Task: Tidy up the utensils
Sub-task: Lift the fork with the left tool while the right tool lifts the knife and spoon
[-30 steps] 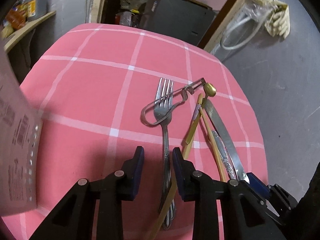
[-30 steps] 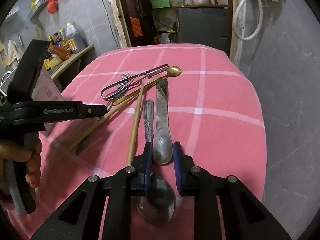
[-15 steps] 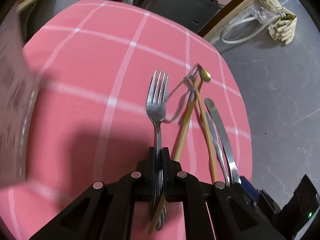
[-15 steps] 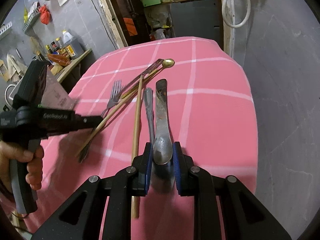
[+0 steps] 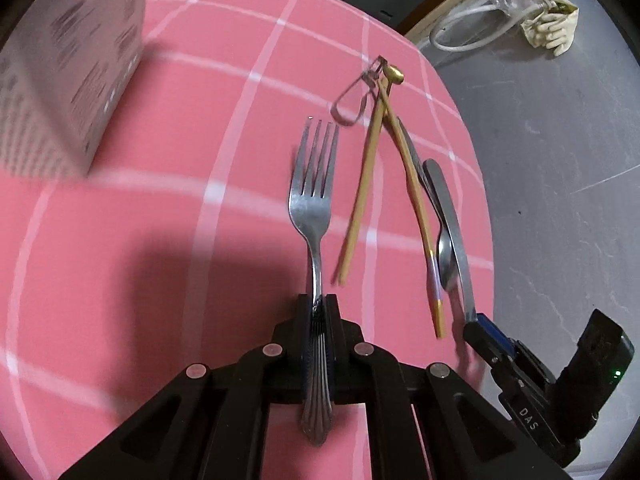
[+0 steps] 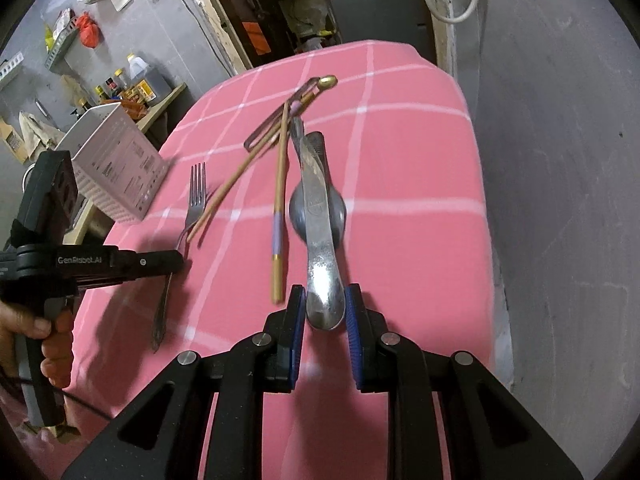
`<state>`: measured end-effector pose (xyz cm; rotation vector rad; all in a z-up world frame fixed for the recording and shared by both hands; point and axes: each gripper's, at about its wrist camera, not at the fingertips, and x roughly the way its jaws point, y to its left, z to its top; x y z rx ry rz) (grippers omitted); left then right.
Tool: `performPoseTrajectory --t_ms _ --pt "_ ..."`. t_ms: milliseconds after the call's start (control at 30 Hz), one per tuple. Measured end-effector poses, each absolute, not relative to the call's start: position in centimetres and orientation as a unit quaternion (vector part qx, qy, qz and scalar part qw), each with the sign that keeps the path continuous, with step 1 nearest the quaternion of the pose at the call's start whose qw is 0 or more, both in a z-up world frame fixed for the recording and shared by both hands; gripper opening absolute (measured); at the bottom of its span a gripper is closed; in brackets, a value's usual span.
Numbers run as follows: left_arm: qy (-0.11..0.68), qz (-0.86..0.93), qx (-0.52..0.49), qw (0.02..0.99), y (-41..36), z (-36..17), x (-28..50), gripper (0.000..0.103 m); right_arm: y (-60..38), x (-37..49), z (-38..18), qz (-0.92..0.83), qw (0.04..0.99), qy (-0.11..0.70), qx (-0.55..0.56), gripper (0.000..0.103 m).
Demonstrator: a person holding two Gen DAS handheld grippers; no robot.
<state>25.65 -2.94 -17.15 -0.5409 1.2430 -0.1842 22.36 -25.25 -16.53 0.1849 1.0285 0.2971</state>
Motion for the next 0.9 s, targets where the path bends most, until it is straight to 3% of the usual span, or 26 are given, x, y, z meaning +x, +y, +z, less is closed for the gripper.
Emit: performPoseTrajectory --t_ms 200,400,733,900 --pt "0.584 -0.103 -0.259 0.763 -3.1 -17.5 24.1 0.006 -25.4 21.8 -17.5 0.156 0.841 0.507 0.110 0.019" --pt "0.562 -0.110 -0.257 0.778 -2.9 -17.0 24.5 0.008 -25.0 23.9 -17.0 0.176 0.844 0.497 0.099 0.027" --pt "0.504 -0.118 -0.245 0.819 -0.7 -15.9 26.9 0.032 -22.9 29.4 -16.5 0.219 0.840 0.492 0.070 0.027" --pt "0.499 -0.124 -0.246 0.822 -0.4 -16.1 29.1 0.033 -20.7 30.7 -15.4 0.264 0.835 0.482 0.026 0.027"
